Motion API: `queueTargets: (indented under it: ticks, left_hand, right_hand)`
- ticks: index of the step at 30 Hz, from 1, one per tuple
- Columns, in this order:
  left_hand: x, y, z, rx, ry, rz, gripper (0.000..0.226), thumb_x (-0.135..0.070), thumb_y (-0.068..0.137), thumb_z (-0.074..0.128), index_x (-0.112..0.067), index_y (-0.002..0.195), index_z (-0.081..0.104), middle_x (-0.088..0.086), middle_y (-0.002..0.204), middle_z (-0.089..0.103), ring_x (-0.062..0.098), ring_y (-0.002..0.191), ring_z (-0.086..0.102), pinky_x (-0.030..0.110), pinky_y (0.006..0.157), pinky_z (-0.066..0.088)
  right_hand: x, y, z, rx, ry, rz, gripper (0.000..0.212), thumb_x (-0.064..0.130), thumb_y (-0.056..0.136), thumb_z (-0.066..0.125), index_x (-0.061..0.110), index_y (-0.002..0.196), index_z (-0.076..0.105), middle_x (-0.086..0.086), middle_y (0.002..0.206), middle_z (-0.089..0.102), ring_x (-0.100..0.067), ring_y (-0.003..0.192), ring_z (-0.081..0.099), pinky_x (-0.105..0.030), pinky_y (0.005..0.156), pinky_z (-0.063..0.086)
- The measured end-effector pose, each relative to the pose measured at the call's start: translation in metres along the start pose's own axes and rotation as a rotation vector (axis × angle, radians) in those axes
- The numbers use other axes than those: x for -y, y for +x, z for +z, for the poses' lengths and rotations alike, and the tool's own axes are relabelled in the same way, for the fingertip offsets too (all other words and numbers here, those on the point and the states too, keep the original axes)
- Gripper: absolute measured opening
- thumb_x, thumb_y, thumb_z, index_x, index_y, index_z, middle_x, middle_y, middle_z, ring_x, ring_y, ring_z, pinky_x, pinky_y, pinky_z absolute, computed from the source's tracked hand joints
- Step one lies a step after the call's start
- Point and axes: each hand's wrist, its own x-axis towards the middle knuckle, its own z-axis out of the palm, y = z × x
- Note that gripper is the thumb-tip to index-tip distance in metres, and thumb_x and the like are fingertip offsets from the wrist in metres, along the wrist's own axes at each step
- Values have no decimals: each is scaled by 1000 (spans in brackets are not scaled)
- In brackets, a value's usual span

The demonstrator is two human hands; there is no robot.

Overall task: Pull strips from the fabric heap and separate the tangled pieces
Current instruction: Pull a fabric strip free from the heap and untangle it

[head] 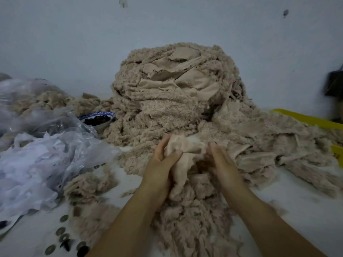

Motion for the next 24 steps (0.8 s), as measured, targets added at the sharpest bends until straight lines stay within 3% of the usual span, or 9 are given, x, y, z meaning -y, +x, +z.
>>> queueTargets:
  ticks: [3,6,8,11,13,15,19,22,24]
  left_hand:
    - [-3,5,1,-56,-286,-53,47,-10,84,69,-12,130,57,11,116,73,25,100,73,32,73,60]
    - [-4,4,2,-68,-448,-62,46,-8,83,68,-4,127,56,15,110,73,24,93,74,32,70,60]
    - [-5,4,2,-96,-506,-67,59,-8,81,68,-1,137,53,17,122,68,23,97,73,33,73,61]
    - [-9,9,-1,-143,-574,-51,61,-5,78,66,4,137,52,18,135,62,23,114,67,32,84,61]
    - [-11,12,-5,-189,-598,-41,52,-2,81,62,3,133,56,19,132,64,25,119,64,32,94,57]
    - [-12,15,-11,-254,-589,-37,28,1,90,57,1,117,66,17,118,71,22,107,70,28,94,56]
    - [-10,17,-16,-341,-526,-21,19,0,98,54,-1,116,60,10,102,70,14,81,71,20,62,59]
    - [-5,16,-16,-355,-363,27,8,-3,99,54,-8,105,55,7,95,67,12,77,70,22,62,59]
    - [-3,14,-16,-401,-215,64,13,-10,101,54,-13,90,50,2,85,63,9,68,66,22,58,57]
  right_hand:
    - [3,-11,5,141,-110,-106,62,89,72,49,42,106,69,10,114,71,-6,106,67,-33,94,52]
    - [6,-20,15,303,-369,-168,56,87,71,46,47,107,64,23,107,67,5,99,63,-23,82,51]
    - [3,-22,18,385,-571,-224,48,78,77,52,47,112,60,23,107,61,6,100,59,-21,82,50]
    - [0,-21,19,332,-820,-378,23,40,94,58,20,107,62,14,98,49,-8,96,51,-18,76,39]
    - [8,-21,14,198,-649,-306,16,26,96,57,18,82,59,13,81,55,-8,81,54,-14,64,37]
    - [18,-20,9,101,-303,-71,22,33,95,58,26,77,68,12,80,70,-7,78,66,-19,69,49]
    - [29,-17,-1,98,247,255,28,42,93,63,24,111,74,-6,111,75,-25,103,71,-45,91,57]
    - [32,-12,-9,100,512,347,36,42,88,65,12,101,80,-15,101,76,-30,90,75,-39,68,62]
    - [32,-9,-15,101,618,360,46,45,83,66,9,110,76,-13,98,75,-27,83,74,-37,68,61]
